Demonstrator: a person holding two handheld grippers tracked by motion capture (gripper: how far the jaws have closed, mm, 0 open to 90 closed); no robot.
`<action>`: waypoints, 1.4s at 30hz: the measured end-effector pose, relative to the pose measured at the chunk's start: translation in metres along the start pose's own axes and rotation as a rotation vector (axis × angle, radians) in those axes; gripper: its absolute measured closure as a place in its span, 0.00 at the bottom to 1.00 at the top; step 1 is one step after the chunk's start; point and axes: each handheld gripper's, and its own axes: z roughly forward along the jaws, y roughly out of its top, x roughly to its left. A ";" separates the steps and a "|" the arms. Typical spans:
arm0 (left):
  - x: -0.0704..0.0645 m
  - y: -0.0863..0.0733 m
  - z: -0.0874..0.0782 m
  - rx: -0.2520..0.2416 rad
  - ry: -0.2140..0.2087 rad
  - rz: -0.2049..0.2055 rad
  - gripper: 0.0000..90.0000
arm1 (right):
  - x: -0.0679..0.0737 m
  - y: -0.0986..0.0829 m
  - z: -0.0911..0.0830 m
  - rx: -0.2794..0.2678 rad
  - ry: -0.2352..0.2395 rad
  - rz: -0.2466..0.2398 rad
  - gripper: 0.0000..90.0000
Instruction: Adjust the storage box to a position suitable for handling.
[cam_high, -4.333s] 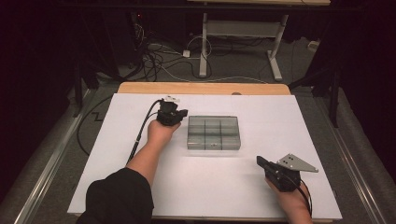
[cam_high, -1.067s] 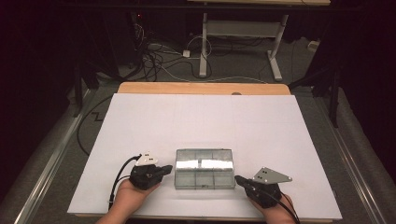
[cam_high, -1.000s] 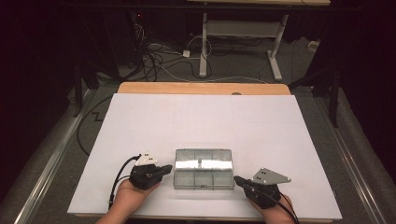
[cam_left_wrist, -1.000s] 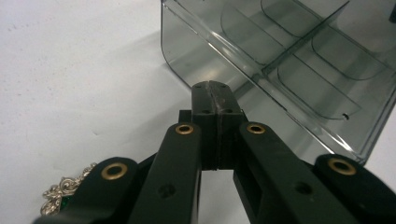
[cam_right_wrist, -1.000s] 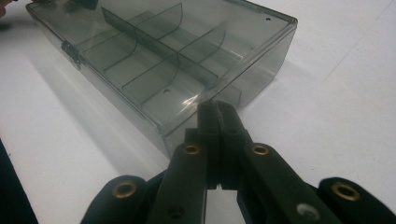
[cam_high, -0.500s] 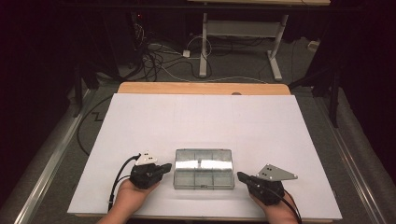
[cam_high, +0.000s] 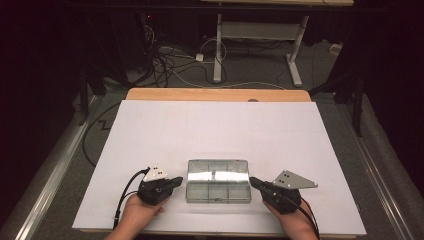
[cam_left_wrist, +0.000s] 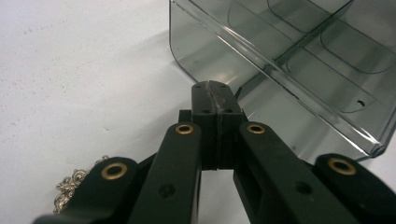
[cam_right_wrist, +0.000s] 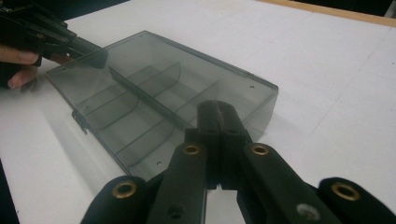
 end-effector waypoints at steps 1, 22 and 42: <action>0.000 0.000 0.000 0.001 0.000 0.005 0.97 | 0.002 0.001 0.001 -0.005 0.003 -0.004 1.00; -0.001 0.006 0.000 0.017 -0.025 0.040 0.97 | 0.031 0.015 0.020 -0.031 0.084 -0.030 1.00; 0.005 0.006 0.003 0.000 -0.039 0.008 0.97 | 0.062 0.018 0.036 -0.026 0.180 -0.072 1.00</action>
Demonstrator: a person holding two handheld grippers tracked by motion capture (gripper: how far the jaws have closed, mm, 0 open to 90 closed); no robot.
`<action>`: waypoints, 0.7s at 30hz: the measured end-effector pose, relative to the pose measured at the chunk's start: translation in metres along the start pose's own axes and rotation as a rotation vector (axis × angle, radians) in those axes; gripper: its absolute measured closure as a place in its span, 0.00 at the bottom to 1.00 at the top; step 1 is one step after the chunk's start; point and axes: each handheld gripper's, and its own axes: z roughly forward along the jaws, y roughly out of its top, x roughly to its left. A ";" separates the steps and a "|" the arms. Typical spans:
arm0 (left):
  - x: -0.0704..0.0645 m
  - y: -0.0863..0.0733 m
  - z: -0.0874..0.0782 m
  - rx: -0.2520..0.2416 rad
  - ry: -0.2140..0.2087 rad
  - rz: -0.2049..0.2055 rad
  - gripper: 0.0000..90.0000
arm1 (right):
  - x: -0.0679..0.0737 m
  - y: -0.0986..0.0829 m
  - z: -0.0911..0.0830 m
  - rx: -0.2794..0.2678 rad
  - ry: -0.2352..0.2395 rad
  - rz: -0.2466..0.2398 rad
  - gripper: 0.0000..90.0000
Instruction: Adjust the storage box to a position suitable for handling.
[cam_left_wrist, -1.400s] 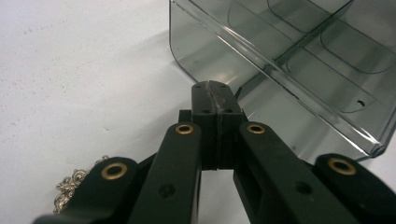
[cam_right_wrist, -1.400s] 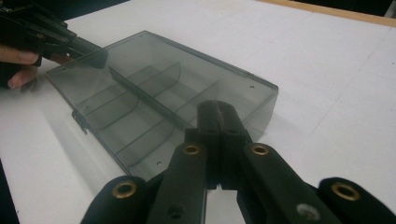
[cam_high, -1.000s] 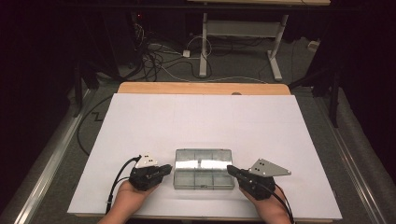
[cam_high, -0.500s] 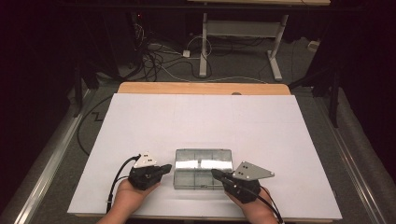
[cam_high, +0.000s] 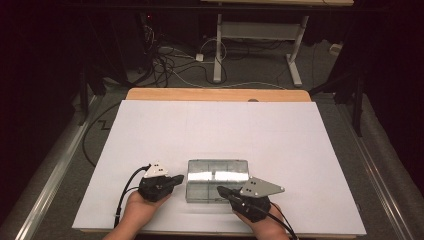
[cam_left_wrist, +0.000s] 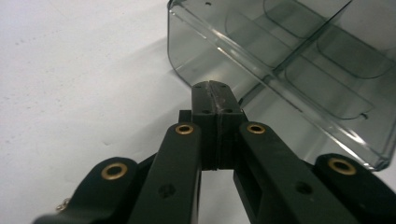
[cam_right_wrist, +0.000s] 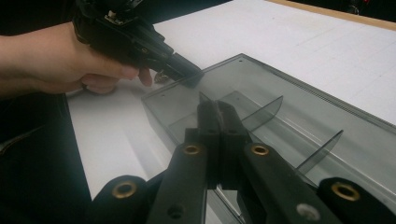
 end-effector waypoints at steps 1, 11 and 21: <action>-0.001 0.001 0.000 0.000 -0.006 0.001 0.97 | 0.000 0.000 -0.001 0.000 0.002 0.002 1.00; -0.003 0.003 -0.001 -0.011 -0.011 0.010 0.97 | 0.008 -0.002 0.001 0.010 0.035 -0.005 1.00; -0.003 0.006 0.002 -0.016 -0.022 0.012 0.97 | 0.018 -0.008 0.005 0.034 0.076 -0.006 1.00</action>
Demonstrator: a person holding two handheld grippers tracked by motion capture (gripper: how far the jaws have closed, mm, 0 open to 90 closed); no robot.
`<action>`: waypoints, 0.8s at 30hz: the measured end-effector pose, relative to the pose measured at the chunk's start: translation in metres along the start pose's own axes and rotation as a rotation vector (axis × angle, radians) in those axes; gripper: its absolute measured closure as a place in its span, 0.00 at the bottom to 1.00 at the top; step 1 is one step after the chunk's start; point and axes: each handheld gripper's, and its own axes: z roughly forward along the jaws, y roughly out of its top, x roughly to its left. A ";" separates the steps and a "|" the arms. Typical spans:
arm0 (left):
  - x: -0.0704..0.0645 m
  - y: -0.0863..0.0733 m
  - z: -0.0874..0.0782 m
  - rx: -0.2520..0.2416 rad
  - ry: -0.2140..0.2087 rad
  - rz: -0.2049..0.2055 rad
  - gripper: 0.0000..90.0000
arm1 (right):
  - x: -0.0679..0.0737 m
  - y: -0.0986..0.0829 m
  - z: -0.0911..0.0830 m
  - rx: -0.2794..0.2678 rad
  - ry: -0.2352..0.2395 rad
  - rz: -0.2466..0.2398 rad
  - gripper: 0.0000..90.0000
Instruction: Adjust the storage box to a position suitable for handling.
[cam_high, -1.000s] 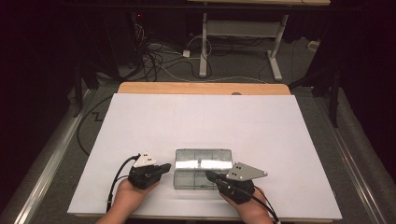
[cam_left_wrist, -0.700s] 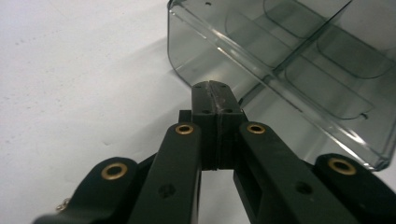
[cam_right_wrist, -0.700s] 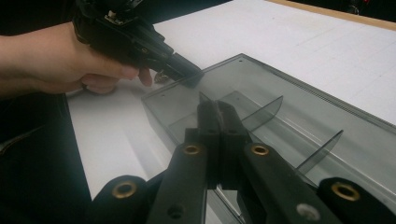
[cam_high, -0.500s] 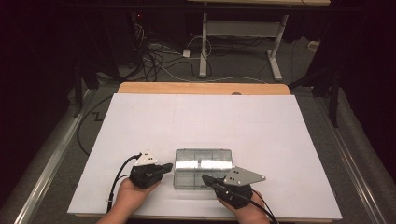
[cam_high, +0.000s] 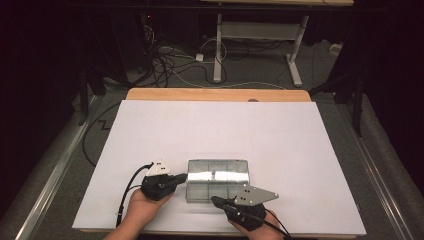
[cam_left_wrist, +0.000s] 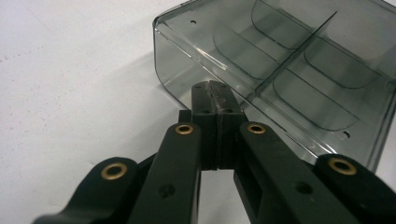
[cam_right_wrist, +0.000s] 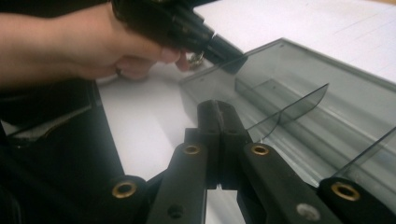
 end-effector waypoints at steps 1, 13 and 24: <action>-0.001 0.000 -0.001 -0.004 0.001 0.001 0.97 | 0.001 -0.001 0.001 0.006 0.004 -0.001 1.00; 0.001 0.001 0.000 0.005 0.009 -0.008 0.97 | 0.001 -0.019 0.011 0.125 0.025 -0.017 1.00; 0.003 0.002 0.001 0.009 -0.001 -0.008 0.97 | -0.004 -0.025 0.017 0.175 0.009 0.015 1.00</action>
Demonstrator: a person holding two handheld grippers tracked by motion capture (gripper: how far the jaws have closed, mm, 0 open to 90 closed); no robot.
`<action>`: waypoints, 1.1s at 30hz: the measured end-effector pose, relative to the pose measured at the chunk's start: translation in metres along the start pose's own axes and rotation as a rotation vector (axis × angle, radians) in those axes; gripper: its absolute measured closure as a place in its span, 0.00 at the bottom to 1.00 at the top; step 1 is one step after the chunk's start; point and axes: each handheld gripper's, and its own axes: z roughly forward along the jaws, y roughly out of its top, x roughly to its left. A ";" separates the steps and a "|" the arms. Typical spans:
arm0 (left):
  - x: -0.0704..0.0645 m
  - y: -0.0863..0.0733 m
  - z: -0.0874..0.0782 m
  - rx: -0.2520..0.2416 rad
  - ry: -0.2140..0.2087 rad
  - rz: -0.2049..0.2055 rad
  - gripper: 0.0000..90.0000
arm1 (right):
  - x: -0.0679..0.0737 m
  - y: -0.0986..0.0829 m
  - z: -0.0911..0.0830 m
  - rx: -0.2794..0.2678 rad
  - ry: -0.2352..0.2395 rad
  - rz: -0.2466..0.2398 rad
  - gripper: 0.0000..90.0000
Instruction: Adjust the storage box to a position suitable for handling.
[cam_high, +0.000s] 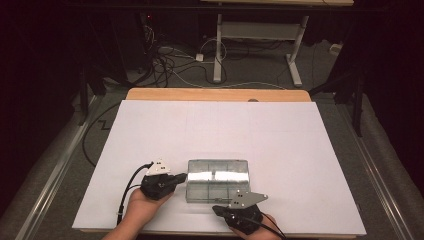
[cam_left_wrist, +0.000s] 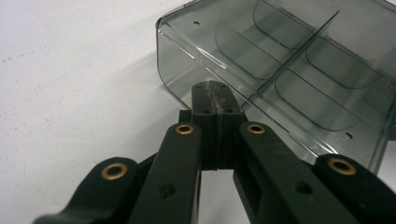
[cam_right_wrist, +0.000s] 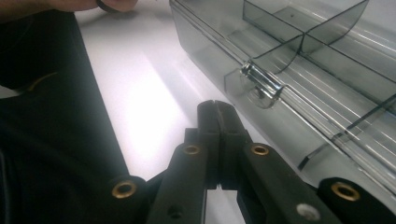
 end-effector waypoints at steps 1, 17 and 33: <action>0.001 0.000 0.000 0.001 -0.001 0.000 0.97 | 0.000 0.000 0.000 0.004 0.000 0.008 1.00; 0.000 0.003 -0.002 -0.018 -0.001 0.010 0.97 | -0.005 -0.002 -0.002 -0.006 -0.003 0.053 1.00; -0.002 0.001 -0.004 -0.022 0.003 0.002 0.97 | -0.008 -0.003 -0.004 -0.024 -0.003 0.089 1.00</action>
